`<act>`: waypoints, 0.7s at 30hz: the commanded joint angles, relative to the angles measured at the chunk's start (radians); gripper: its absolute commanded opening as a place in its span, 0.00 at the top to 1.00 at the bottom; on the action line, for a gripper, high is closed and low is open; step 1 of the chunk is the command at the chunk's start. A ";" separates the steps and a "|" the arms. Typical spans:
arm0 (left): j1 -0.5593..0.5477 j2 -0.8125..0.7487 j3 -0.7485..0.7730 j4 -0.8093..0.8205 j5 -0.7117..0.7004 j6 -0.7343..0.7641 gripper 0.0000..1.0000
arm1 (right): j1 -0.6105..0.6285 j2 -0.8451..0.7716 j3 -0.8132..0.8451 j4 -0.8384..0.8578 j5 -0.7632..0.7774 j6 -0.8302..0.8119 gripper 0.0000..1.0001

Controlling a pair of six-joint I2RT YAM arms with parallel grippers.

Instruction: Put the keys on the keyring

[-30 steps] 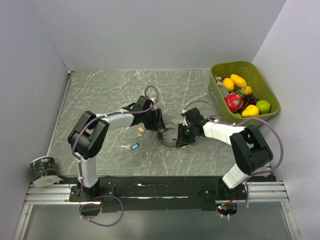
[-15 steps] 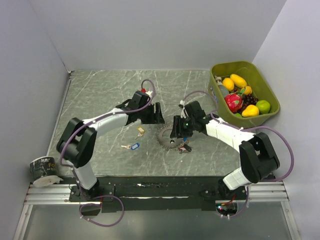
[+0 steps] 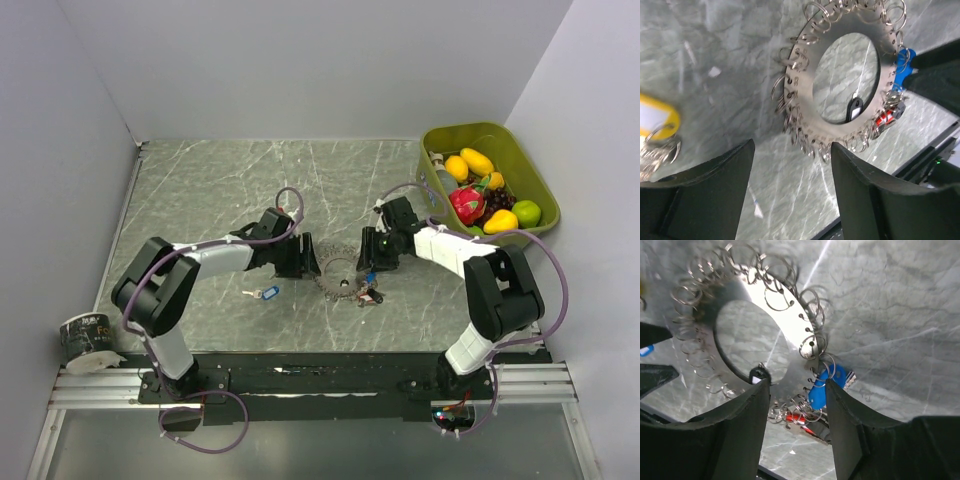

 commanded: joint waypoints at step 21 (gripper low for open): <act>-0.010 0.037 0.090 0.024 -0.015 0.017 0.37 | 0.075 -0.125 -0.071 -0.010 0.015 0.007 0.49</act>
